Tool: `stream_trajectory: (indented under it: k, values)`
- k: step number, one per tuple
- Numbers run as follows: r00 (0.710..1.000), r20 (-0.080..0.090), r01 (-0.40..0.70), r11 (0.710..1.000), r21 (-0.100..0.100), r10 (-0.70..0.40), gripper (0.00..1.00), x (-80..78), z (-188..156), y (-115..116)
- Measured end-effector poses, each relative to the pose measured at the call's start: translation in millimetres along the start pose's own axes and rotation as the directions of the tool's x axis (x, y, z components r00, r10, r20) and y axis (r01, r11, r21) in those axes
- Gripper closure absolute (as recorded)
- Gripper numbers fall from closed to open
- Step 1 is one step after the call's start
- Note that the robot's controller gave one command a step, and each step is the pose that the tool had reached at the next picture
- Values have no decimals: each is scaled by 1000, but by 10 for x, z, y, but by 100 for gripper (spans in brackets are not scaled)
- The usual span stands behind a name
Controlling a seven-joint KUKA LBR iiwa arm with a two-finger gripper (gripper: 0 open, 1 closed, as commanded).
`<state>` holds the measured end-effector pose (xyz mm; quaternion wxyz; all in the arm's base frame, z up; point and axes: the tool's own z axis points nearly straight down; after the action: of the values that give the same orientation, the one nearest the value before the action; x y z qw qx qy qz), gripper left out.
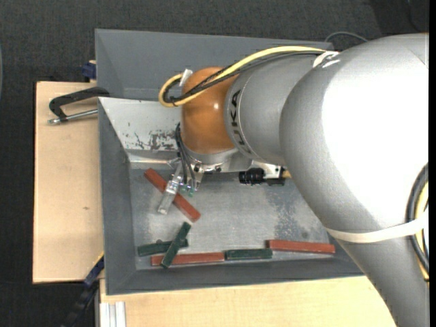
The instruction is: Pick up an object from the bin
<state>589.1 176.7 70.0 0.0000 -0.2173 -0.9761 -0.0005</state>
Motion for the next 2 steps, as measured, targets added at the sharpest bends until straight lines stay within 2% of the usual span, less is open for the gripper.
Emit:
stream_trajectory:
  k: [1, 2]
  values:
    - [998, -1, -56, 998, -1, 56, 100, 143, -12, 97]
    - [998, -1, -56, 998, -1, 56, 100, 142, -11, 96]
